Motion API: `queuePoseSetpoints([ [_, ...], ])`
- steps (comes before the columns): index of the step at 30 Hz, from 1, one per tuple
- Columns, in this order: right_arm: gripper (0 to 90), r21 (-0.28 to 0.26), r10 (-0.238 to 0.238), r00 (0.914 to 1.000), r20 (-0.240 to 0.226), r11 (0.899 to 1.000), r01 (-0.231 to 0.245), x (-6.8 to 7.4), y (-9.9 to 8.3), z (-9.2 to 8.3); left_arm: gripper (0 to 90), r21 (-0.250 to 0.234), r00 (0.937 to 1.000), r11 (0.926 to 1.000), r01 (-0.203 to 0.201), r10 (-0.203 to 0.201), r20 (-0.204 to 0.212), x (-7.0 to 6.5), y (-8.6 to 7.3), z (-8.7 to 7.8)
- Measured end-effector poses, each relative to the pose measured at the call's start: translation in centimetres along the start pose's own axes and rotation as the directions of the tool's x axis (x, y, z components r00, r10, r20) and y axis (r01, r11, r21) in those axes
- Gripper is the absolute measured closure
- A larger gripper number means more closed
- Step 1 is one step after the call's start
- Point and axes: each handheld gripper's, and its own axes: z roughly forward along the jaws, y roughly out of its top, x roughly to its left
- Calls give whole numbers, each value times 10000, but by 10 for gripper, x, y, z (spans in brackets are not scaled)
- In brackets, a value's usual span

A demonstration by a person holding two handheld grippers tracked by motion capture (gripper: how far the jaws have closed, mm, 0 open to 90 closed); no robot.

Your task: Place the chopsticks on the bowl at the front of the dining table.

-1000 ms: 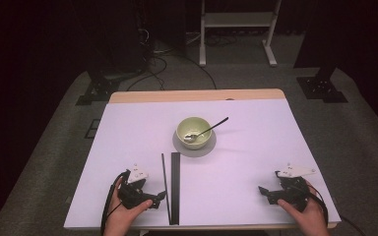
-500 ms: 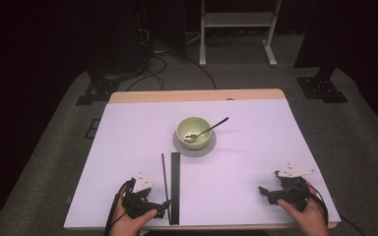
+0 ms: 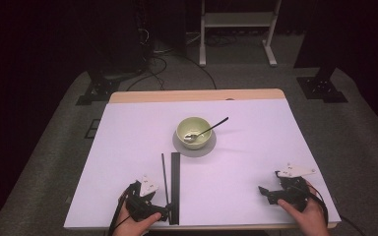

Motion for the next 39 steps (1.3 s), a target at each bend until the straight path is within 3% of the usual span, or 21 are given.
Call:
queuePoseSetpoints([
  [13,122,-7,-5,10000,1,10000,5,0,0,0,0,82,9999,9999,-113,114,-37,2,0,-1],
  [39,122,-12,-10,10000,2,10000,10,0,0,0,0,358,9999,9994,12,-8,-129,22,-6,-9],
])
